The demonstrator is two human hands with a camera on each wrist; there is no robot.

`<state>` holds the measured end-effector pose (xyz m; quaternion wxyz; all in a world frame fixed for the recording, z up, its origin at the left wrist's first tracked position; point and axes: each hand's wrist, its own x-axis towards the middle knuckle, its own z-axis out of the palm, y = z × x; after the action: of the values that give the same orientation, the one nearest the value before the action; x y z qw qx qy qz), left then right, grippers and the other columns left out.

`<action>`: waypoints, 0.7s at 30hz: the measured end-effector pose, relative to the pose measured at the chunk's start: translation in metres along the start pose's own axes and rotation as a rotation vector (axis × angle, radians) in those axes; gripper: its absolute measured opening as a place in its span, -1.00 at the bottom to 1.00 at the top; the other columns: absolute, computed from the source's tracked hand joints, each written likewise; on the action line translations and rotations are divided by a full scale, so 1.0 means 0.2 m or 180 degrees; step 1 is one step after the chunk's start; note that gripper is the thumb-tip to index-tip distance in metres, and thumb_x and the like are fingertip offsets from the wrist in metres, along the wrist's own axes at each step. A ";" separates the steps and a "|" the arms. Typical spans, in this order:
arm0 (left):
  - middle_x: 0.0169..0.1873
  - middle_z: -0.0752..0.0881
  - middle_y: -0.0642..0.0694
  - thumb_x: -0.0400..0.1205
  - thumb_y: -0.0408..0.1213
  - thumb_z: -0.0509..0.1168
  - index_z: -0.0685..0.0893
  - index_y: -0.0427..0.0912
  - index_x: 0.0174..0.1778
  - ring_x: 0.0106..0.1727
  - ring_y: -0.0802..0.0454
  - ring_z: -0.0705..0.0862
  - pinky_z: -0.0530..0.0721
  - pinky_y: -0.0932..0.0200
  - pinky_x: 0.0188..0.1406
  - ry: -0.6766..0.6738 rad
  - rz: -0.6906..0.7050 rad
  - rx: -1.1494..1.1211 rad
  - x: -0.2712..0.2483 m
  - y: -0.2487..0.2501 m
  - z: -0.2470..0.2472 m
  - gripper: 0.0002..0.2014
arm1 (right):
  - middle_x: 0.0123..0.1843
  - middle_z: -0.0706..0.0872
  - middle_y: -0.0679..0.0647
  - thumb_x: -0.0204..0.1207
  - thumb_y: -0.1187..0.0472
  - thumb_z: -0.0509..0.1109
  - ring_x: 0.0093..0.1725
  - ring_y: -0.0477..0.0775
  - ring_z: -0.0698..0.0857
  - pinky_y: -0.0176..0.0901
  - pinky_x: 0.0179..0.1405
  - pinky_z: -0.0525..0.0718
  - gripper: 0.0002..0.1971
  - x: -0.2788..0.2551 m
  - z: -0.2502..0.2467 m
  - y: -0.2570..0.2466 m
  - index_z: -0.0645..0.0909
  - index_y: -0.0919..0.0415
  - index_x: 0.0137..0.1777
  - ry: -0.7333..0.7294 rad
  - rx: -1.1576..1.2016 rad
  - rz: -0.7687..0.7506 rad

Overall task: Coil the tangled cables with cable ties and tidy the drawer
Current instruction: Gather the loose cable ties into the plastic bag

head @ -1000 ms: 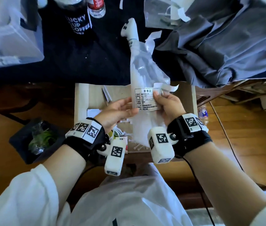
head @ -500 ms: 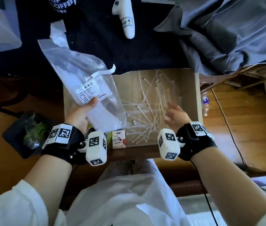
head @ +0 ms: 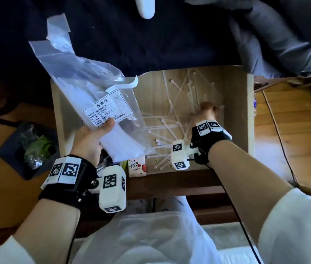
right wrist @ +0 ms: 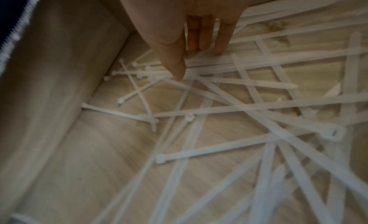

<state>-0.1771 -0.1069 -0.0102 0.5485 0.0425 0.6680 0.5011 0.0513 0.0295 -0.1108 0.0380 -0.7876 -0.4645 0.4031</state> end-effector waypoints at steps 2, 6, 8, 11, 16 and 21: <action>0.22 0.72 -0.18 0.29 -0.15 0.55 0.62 -0.22 0.30 0.29 -0.18 0.66 0.48 -0.24 0.41 -0.0018 -0.0033 -0.0014 0.00 -0.01 0.02 -0.36 | 0.33 0.35 0.24 0.32 0.27 0.40 0.30 0.29 0.47 0.08 0.32 0.48 -0.47 -0.02 0.05 0.02 0.40 0.19 0.31 0.0278 -0.0213 -0.0045; 0.11 0.77 -0.14 0.31 -0.18 0.56 0.71 -0.16 0.07 0.20 -0.15 0.70 0.55 -0.17 0.34 0.0025 -0.0074 0.0062 0.01 -0.05 0.08 -0.58 | 0.33 0.35 0.30 0.41 0.18 0.36 0.27 0.31 0.48 0.00 0.25 0.49 -0.57 0.00 0.09 0.00 0.45 0.33 0.25 0.0198 -0.0702 -0.0248; 0.08 0.78 -0.13 0.31 -0.20 0.49 0.71 -0.16 0.05 0.12 -0.10 0.73 0.62 -0.07 0.26 0.0059 -0.0042 0.0114 0.01 -0.07 0.10 -0.61 | 0.32 0.40 0.33 0.47 0.11 0.34 0.23 0.33 0.54 -0.02 0.18 0.54 -0.56 0.03 0.09 -0.02 0.51 0.38 0.26 -0.0047 -0.1174 -0.0450; 0.03 0.81 -0.09 0.29 -0.22 0.49 0.73 -0.14 0.01 0.06 -0.03 0.76 0.65 0.00 0.18 0.0063 0.0017 0.0104 0.01 -0.08 0.10 -0.64 | 0.30 0.47 0.32 0.52 0.06 0.36 0.23 0.36 0.59 0.01 0.16 0.58 -0.49 0.03 0.08 -0.04 0.45 0.44 0.32 -0.0162 -0.1472 -0.0447; -0.11 0.83 0.00 0.30 -0.28 0.47 0.78 -0.11 -0.15 -0.05 0.08 0.79 0.66 0.08 0.07 -0.0048 0.0134 -0.0064 -0.02 -0.07 0.10 -0.80 | 0.08 0.62 0.32 0.64 0.22 0.18 0.09 0.31 0.64 0.00 -0.09 0.53 -0.68 -0.07 -0.02 -0.04 0.43 0.43 0.28 -0.0575 -0.1108 -0.0793; -0.01 0.82 -0.04 0.06 -0.05 0.65 0.83 -0.02 -0.12 0.06 0.02 0.78 0.67 0.02 0.13 -0.0317 0.0208 -0.0185 -0.06 -0.02 0.09 -0.54 | -0.30 0.57 -0.02 0.60 0.40 0.15 -0.28 -0.01 0.55 -0.32 -0.36 0.41 -0.89 -0.22 -0.11 0.02 0.47 0.23 0.01 -0.0539 0.0084 -0.1074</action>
<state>-0.1570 -0.1057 -0.0031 0.5654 0.0733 0.6233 0.5352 0.0580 -0.0001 -0.0719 0.0761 -0.6613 -0.5861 0.4619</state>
